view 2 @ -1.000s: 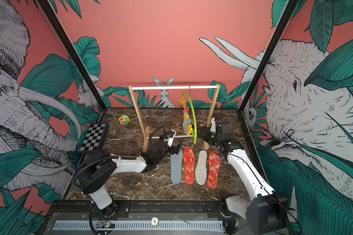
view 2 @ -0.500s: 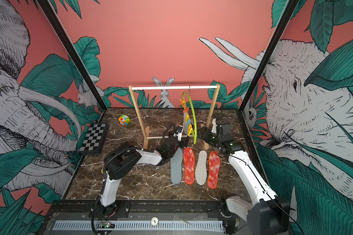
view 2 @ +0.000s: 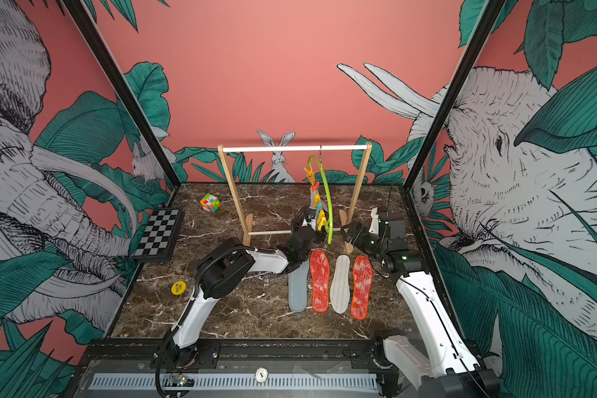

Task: Take the shoe insoles off the hanger
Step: Remove the insole from the hanger.

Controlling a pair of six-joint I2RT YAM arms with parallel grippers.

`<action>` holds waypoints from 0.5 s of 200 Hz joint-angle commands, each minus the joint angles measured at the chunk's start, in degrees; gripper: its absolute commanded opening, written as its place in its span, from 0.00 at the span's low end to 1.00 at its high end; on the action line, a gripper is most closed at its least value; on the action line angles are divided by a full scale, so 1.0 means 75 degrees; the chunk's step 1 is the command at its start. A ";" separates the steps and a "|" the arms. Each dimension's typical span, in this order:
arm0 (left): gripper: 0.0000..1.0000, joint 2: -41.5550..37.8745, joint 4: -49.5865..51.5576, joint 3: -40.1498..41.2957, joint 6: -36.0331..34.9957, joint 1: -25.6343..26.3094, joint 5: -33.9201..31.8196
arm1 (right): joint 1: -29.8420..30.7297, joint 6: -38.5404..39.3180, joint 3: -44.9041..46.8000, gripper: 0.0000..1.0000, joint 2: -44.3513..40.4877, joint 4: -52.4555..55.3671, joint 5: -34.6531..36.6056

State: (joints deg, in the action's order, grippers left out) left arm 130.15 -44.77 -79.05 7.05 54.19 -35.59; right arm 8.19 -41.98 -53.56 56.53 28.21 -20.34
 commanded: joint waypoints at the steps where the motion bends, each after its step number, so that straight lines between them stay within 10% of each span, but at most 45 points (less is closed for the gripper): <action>1: 0.89 0.0058 0.0274 -0.0272 0.0154 0.0028 -0.0547 | -0.0059 0.0048 0.0028 0.84 -0.0143 -0.0048 -0.0169; 100: 0.46 -0.0267 0.0108 0.0181 0.0267 -0.0031 -0.0541 | -0.0062 -0.0166 0.0060 0.84 -0.0004 -0.0424 -0.0496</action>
State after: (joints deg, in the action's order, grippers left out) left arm 131.44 -42.48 -80.25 8.62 54.17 -38.65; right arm 7.84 -42.83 -53.56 56.58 27.29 -23.20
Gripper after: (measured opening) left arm 0.514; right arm 0.838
